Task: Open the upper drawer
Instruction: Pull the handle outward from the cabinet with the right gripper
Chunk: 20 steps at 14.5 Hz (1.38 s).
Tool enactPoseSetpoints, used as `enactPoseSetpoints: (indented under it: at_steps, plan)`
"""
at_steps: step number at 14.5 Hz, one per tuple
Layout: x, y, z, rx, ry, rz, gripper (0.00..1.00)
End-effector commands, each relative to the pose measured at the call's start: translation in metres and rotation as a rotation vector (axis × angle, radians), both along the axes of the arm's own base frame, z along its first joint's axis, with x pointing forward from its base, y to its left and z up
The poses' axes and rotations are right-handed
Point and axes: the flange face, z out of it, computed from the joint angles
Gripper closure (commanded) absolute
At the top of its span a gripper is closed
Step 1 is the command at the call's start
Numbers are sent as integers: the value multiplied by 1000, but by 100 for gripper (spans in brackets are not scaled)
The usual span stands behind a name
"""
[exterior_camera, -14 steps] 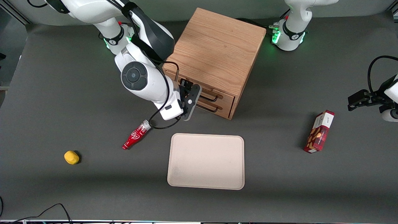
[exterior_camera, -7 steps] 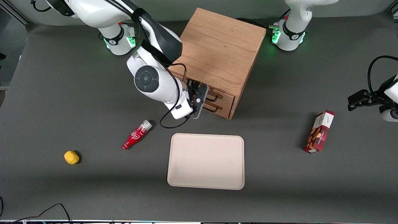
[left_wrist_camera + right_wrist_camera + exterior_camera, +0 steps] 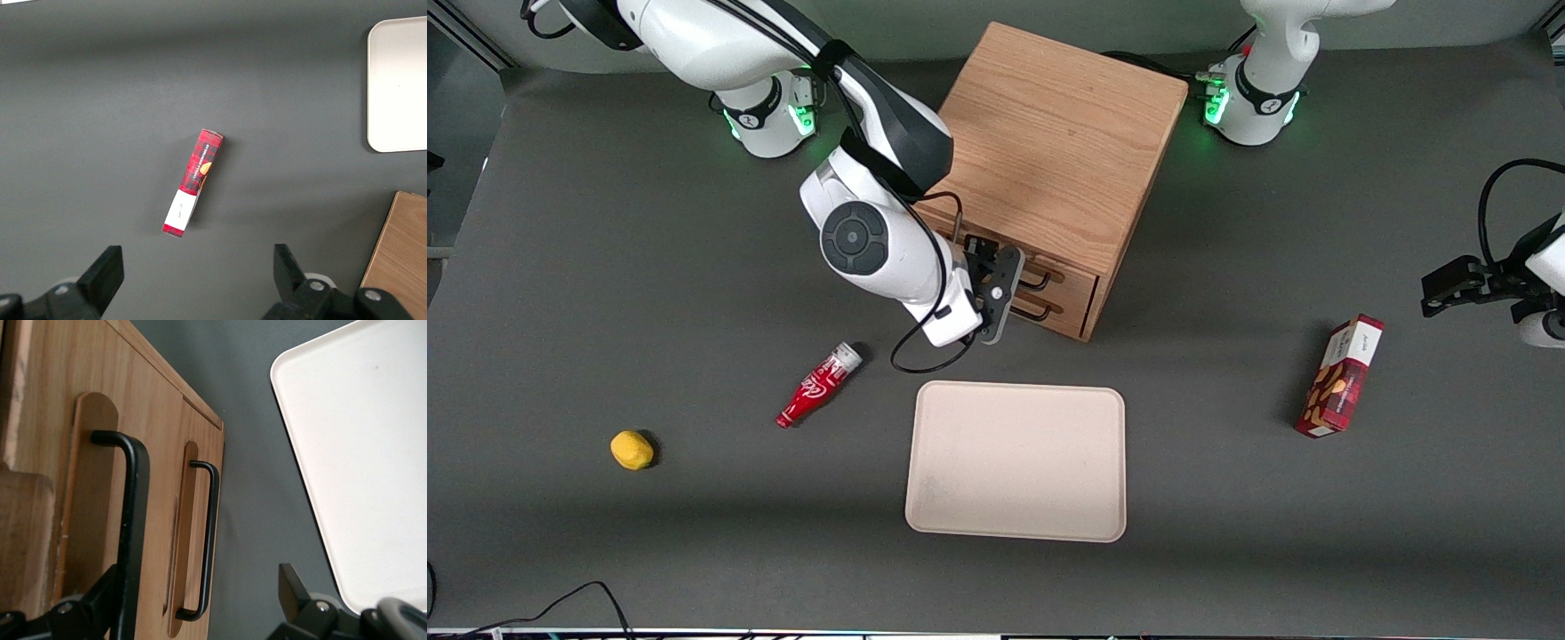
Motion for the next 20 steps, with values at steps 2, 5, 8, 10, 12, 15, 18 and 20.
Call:
enactPoseSetpoints:
  at_steps: [2,5,8,10,12,15,18,20]
  plan:
    - [12,-6,-2,-8,-72,38,0]
    - [22,-9,5,-10,-102,32,0]
    - [39,-12,10,-7,-143,23,0]
    - [54,-25,13,-8,-158,-7,0]
    - [66,-35,14,0,-174,-32,0]
    - [82,-50,10,14,-198,-72,0]
    - [100,-67,5,27,-225,-114,0]
    - [112,-79,7,34,-236,-137,0]
